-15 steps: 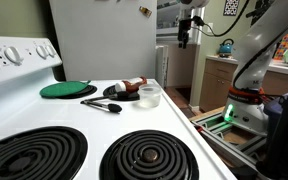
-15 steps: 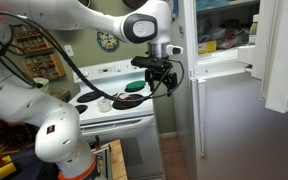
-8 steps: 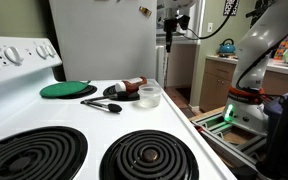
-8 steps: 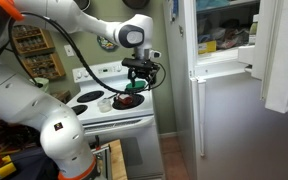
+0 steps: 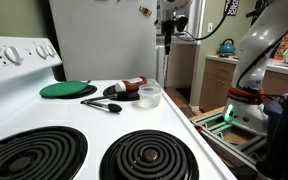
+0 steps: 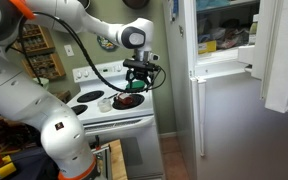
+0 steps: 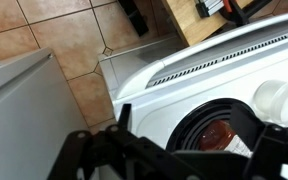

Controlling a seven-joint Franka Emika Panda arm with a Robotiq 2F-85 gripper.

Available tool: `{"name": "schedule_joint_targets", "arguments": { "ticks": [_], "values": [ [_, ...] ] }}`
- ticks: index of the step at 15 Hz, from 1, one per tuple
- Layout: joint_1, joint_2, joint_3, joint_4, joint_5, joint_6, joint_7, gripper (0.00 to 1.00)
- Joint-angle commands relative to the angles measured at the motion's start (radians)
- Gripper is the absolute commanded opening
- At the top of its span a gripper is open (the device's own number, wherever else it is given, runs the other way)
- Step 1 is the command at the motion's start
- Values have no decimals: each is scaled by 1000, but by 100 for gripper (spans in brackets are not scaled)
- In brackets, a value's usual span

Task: Put the lunchbox in the fridge and then close the top fridge door

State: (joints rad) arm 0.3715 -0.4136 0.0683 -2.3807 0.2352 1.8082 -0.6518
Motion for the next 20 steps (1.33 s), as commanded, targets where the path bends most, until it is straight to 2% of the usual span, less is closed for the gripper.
{"name": "schedule_joint_targets", "arguments": {
  "ticks": [1, 6, 13, 15, 20],
  "values": [
    [-3, 21, 49, 25, 6, 5, 7, 100],
    [49, 71, 172, 55, 12, 68, 56, 100],
    [109, 128, 281, 30, 95, 238, 232, 100],
    [123, 128, 310, 34, 71, 228, 277, 100],
    [123, 134, 303, 48, 69, 213, 256, 100]
  ]
}}
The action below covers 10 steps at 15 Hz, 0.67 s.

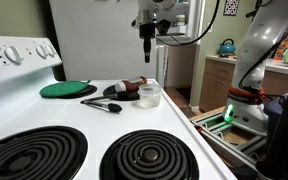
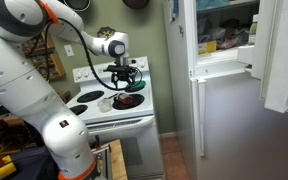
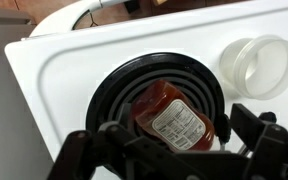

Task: Put the lunchbox in the fridge and then close the top fridge door

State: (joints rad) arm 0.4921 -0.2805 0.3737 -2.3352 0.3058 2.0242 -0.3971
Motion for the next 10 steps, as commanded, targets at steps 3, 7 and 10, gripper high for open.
{"name": "schedule_joint_targets", "arguments": {
  "ticks": [3, 7, 10],
  "values": [
    [-1, 1, -9, 3, -1, -3, 0, 100],
    [9, 4, 5, 35, -24, -22, -10, 100],
    [42, 2, 42, 66, -46, -92, -12, 100]
  ]
}}
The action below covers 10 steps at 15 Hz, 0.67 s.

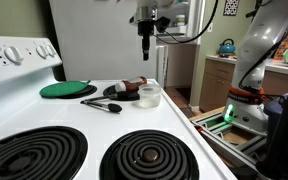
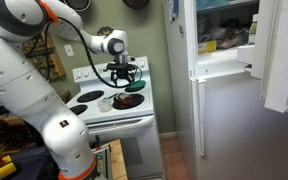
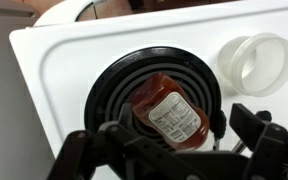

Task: Put the lunchbox in the fridge and then close the top fridge door

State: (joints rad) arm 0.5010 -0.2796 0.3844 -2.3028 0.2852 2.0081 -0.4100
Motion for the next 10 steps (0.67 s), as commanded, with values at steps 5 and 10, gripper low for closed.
{"name": "schedule_joint_targets", "arguments": {
  "ticks": [5, 10],
  "values": [
    [94, -10, 108, 22, -49, -160, 59, 100],
    [144, -20, 143, -47, -54, 6, 94, 100]
  ]
}}
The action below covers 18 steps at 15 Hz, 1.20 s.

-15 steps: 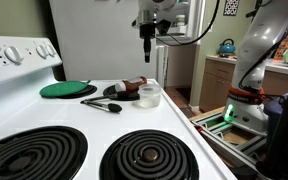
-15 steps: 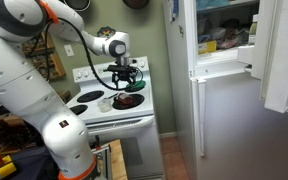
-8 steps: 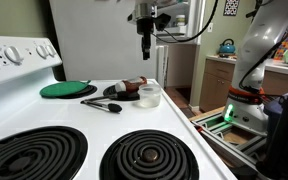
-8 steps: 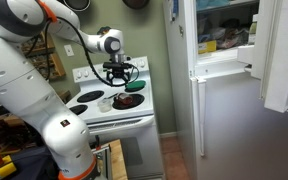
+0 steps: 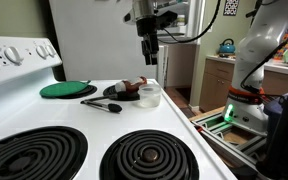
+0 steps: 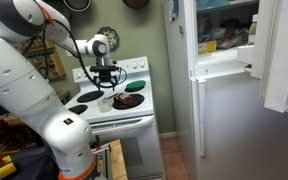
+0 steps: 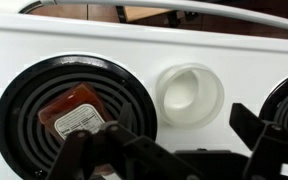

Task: Put the lunchbox in the fridge and then close the top fridge door

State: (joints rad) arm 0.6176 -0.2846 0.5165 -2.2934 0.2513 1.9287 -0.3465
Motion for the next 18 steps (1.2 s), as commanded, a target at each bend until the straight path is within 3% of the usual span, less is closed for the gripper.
{"name": "schedule_joint_targets", "arguments": {
  "ticks": [1, 6, 12, 13, 15, 17, 18],
  "values": [
    [33, -15, 11, -74, -25, 116, 37, 100],
    [52, -2, -13, -150, -1, 224, 45, 100],
    [50, 71, -31, -152, 5, 291, 19, 100],
    [49, 82, -33, -149, 6, 290, 14, 96],
    [49, 99, -39, -148, 16, 287, -3, 77],
    [47, 113, -41, -144, 25, 276, -15, 92],
    [47, 119, -42, -142, 29, 274, -18, 95]
  ]
}}
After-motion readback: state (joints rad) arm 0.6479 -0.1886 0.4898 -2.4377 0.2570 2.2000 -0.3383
